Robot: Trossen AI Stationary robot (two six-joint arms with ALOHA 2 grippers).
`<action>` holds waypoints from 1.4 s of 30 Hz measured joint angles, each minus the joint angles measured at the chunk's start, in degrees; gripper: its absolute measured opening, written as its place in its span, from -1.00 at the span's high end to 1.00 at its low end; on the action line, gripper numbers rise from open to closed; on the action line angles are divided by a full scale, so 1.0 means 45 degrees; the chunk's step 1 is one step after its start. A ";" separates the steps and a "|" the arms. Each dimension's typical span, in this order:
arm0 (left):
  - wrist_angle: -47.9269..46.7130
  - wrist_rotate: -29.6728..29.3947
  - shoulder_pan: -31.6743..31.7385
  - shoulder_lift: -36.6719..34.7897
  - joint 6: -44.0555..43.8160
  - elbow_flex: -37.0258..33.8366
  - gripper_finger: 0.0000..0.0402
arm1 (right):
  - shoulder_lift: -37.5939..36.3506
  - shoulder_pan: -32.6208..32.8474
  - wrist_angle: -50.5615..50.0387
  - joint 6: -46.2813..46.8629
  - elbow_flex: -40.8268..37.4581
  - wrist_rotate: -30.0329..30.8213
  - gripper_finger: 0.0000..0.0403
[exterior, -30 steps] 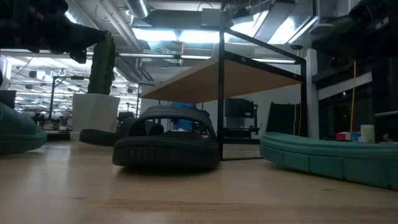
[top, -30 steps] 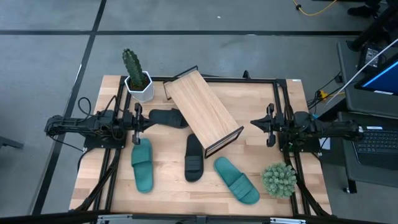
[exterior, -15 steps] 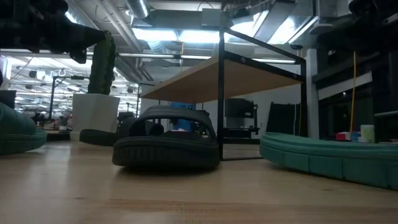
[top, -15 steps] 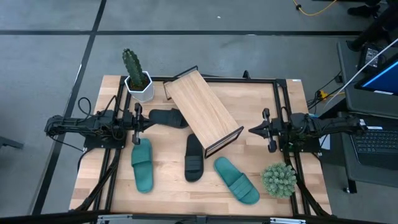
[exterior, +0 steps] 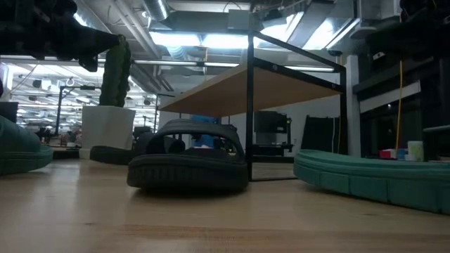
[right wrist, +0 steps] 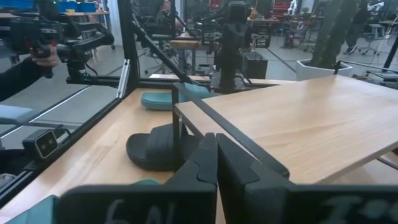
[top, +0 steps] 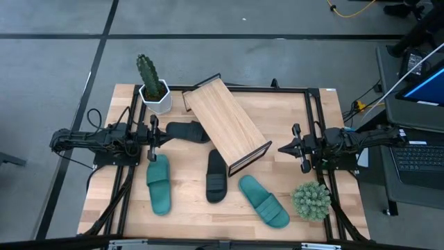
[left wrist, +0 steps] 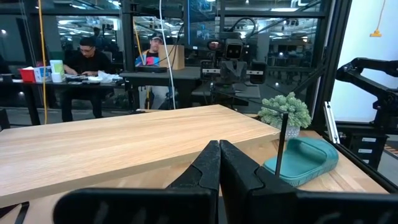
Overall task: Pick and place slides into the shelf
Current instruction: Put the left green slipper onto the shelf
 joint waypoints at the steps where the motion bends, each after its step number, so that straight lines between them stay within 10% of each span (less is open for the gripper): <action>1: 0.0004 0.0000 0.0000 0.0000 0.0000 0.0000 1.00 | 0.0000 0.0015 -0.0082 0.0004 0.0000 0.0000 0.99; 42: -0.0035 0.0651 -0.0005 0.0002 -0.0738 0.0005 1.00 | 0.0000 0.0049 -0.0230 0.0789 -0.0015 -0.0005 0.97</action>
